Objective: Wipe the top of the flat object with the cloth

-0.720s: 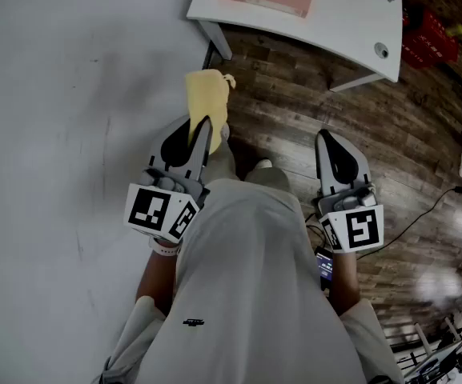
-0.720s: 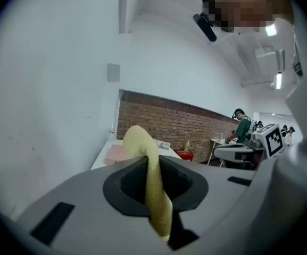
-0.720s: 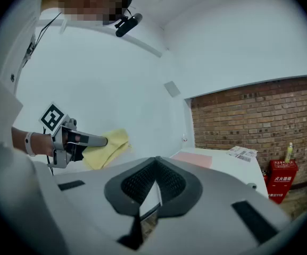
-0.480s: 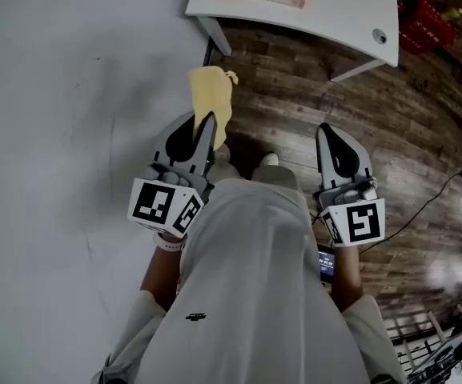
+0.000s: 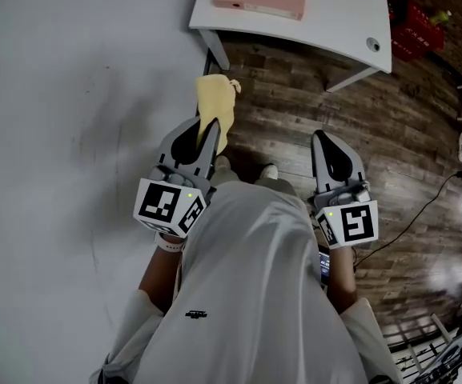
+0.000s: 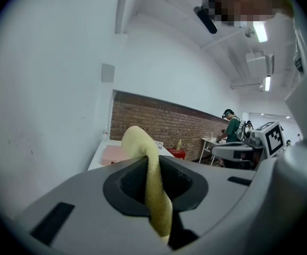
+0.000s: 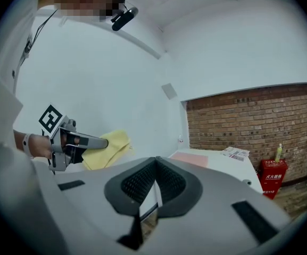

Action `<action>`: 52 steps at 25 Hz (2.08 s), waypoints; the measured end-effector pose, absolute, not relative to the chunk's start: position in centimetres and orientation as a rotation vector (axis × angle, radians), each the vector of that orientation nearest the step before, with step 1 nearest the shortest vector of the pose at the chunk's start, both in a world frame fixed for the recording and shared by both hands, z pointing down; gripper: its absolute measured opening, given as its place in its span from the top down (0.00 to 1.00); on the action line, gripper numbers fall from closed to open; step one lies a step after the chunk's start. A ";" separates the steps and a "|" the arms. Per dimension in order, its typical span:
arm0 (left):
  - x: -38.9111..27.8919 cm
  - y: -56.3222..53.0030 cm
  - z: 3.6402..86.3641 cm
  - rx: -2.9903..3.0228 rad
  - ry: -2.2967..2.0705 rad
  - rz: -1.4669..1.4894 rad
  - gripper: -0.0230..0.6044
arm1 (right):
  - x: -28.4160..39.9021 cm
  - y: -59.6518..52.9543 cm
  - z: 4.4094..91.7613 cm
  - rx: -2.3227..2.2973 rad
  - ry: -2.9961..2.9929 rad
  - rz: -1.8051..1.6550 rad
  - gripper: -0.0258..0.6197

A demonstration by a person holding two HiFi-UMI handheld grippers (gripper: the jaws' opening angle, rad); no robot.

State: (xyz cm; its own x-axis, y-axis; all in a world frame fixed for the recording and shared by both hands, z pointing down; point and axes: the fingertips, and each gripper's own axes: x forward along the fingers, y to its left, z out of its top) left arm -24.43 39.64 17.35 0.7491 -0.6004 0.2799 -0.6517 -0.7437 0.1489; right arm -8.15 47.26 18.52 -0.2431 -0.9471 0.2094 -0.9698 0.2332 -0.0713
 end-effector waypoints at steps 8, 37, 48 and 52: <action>-21.5 42.8 19.4 2.704 -0.976 0.379 0.87 | -3.3 50.2 20.3 1.915 -2.316 0.331 0.95; -17.9 21.1 19.2 2.698 -0.899 0.353 0.87 | -2.2 29.4 21.0 1.911 -2.290 0.405 0.95; -18.3 7.8 17.7 2.707 -0.753 0.266 0.87 | -4.2 15.4 18.9 1.988 -2.229 0.347 0.95; -19.4 4.8 16.6 2.702 -0.699 0.228 0.87 | -6.5 12.6 17.8 1.998 -2.216 0.324 0.95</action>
